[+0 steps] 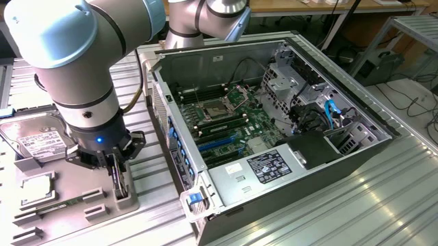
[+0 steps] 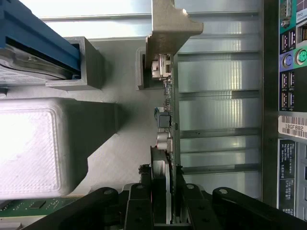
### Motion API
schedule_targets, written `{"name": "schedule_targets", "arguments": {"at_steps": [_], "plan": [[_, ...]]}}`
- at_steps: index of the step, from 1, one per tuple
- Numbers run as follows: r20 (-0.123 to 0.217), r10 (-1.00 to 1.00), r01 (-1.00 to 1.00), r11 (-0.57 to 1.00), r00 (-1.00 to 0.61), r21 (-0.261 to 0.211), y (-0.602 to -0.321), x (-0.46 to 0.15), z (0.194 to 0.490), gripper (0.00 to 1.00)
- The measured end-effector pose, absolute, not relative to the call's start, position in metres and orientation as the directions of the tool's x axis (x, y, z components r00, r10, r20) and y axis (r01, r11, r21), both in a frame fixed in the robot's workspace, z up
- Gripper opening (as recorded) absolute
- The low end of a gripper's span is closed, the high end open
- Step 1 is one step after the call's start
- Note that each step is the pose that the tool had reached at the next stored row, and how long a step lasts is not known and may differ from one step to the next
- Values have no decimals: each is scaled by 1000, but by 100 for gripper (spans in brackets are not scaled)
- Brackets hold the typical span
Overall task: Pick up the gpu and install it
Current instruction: 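Pick up the gpu and move the gpu toward the slot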
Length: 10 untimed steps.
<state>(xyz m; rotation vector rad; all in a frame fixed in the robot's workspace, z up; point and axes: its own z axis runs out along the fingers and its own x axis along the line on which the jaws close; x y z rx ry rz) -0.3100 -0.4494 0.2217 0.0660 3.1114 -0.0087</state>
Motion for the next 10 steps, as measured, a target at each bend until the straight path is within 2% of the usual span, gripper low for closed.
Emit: {"name": "schedule_targets", "arguments": {"at_steps": [10], "plan": [[-30,42,43,999,-999,-5,-449,-310,251,28]]}}
